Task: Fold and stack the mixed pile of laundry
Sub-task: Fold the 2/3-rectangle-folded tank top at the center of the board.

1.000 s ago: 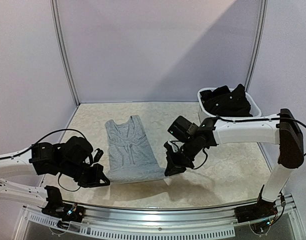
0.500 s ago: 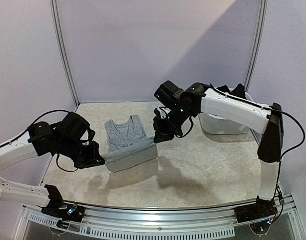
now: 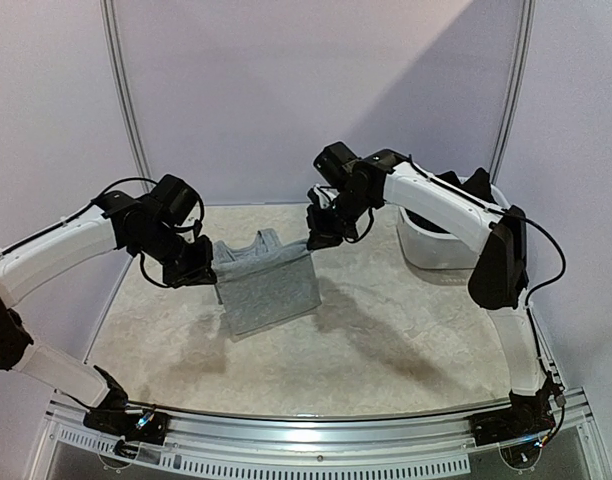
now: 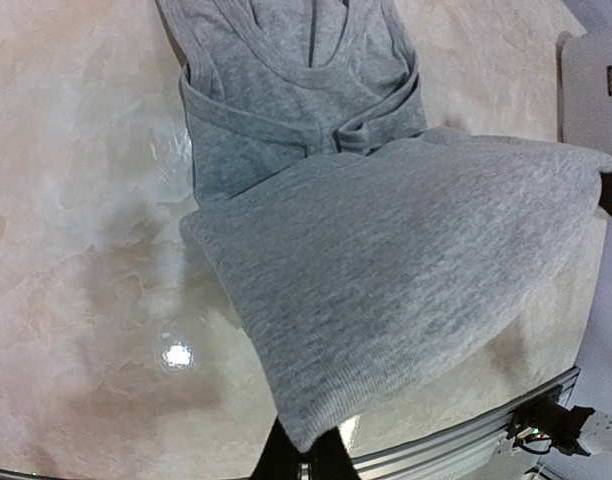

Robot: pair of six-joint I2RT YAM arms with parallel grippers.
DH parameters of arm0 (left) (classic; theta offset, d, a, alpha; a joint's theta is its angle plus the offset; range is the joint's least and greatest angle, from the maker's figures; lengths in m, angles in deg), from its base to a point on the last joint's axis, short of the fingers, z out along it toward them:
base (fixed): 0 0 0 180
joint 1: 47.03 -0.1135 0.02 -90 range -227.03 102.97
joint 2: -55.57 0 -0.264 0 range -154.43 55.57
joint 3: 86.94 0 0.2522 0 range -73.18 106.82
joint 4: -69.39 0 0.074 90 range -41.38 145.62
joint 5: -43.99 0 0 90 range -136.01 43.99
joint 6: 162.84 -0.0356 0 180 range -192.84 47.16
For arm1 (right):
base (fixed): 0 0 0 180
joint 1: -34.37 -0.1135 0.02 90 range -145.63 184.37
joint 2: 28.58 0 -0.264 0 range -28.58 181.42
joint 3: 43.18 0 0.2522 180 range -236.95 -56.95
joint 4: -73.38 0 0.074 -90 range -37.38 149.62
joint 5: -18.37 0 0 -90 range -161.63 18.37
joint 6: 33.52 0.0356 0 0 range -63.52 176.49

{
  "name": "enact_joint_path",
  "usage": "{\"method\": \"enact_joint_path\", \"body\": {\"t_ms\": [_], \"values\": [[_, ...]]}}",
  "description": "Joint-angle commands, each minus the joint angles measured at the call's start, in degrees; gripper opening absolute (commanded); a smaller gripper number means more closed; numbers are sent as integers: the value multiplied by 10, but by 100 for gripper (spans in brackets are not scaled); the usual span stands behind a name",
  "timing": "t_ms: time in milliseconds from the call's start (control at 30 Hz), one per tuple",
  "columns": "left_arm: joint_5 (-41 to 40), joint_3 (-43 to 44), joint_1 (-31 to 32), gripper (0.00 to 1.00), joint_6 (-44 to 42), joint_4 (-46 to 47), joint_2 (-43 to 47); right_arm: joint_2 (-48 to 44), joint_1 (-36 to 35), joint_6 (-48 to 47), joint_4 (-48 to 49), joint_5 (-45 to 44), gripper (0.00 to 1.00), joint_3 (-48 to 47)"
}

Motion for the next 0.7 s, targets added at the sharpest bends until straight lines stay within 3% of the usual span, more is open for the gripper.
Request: {"method": "enact_joint_path", "body": {"t_ms": [0,200,667], "values": [[2,48,-33,0,-52,-16,-43,25,15,-26,56,1,0,-26],[19,86,-75,0,-73,-1,-91,36,30,-39,150,12,0,-33],[84,138,-153,0,-119,16,-195,133,52,-30,272,36,3,-83]]}}
